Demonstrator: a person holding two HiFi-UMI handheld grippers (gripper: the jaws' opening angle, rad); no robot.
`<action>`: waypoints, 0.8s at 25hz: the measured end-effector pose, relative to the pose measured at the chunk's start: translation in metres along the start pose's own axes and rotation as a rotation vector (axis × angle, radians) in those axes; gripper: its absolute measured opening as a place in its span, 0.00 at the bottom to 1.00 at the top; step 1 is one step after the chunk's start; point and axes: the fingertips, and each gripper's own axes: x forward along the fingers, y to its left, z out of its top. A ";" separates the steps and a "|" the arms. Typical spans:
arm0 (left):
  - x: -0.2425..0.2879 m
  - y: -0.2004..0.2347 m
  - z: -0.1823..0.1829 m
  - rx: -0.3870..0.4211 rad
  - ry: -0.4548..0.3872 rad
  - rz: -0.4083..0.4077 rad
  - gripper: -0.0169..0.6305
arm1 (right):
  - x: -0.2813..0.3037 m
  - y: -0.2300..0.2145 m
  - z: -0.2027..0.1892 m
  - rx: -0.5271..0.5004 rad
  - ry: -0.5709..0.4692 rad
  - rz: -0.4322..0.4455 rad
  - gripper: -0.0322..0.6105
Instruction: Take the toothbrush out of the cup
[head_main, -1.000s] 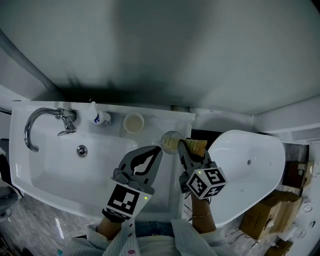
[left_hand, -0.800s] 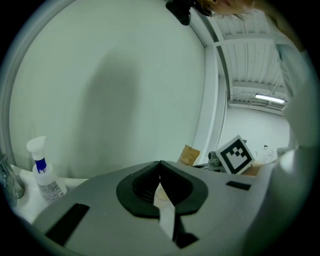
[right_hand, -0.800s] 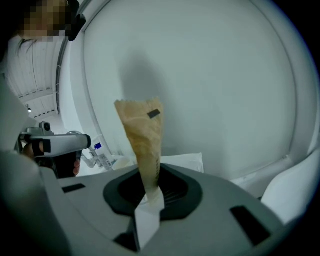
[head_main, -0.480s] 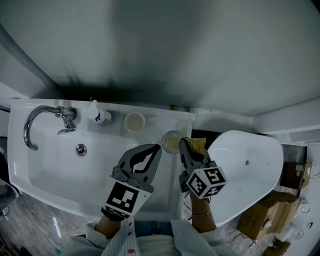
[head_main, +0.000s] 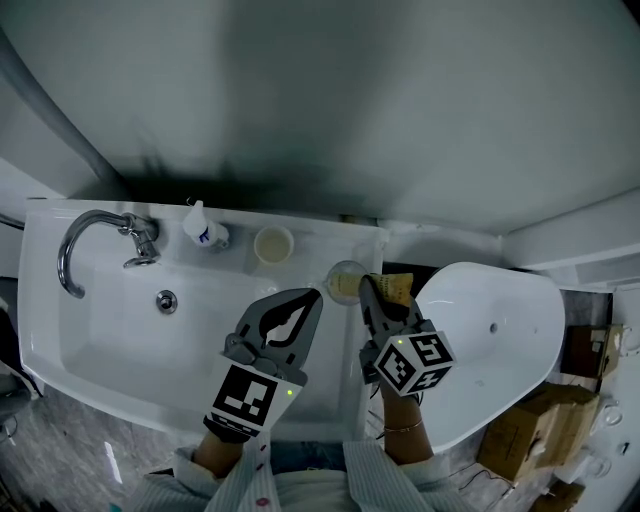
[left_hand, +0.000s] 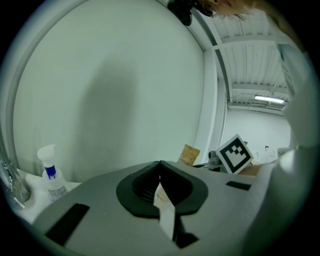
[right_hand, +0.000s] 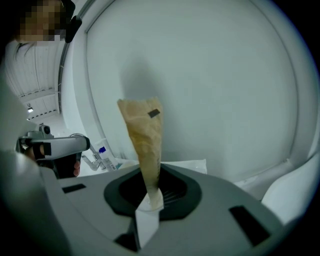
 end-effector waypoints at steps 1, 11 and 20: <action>-0.002 -0.001 0.002 0.001 -0.003 0.001 0.05 | -0.002 0.002 0.002 -0.003 -0.005 0.000 0.13; -0.024 -0.016 0.017 0.031 -0.034 -0.019 0.05 | -0.025 0.018 0.028 -0.033 -0.073 -0.009 0.12; -0.047 -0.036 0.022 0.062 -0.056 -0.055 0.05 | -0.063 0.031 0.051 -0.039 -0.172 -0.047 0.12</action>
